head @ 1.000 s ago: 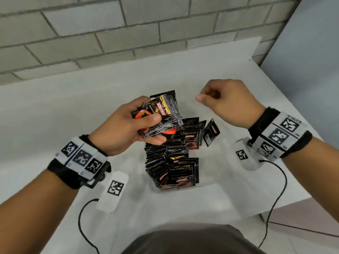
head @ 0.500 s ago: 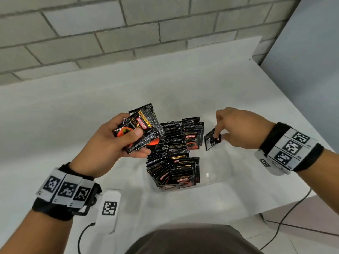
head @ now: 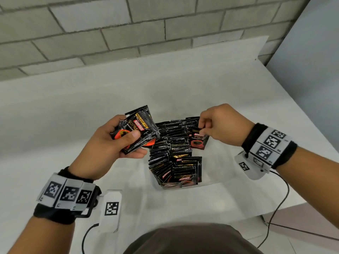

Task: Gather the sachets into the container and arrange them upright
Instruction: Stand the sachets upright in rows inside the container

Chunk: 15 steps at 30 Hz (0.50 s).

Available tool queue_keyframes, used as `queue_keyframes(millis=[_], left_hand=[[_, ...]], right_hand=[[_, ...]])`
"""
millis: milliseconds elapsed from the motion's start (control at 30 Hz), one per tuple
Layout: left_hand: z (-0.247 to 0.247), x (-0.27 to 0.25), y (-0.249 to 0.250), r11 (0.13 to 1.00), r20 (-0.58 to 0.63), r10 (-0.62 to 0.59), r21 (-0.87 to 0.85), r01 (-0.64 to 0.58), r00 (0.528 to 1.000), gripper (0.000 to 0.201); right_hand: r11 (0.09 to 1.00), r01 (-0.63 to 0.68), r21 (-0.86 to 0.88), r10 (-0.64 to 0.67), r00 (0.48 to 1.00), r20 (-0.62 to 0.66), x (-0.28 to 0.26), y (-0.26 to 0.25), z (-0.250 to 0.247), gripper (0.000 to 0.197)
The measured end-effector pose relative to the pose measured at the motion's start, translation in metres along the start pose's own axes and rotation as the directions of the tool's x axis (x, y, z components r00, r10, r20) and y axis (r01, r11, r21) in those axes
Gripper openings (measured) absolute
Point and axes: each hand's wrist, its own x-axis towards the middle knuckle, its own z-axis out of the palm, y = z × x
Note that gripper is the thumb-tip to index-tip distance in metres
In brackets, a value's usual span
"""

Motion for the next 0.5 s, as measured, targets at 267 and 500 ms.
queue_keyframes(millis=[267,500], left_hand=[[0.003,-0.002,-0.004,0.999,0.031,-0.023,0.030,0.022,0.999,0.035],[0.014,0.001,0.004,0.997,0.081,-0.053,0.061,0.048,0.995,0.041]], right_hand=[[0.998,-0.006,0.065,0.010,0.999,-0.052,-0.001,0.002,0.015,0.020],[0.994,-0.008,0.107,0.019,0.995,-0.098,-0.008,0.004,0.003,0.021]])
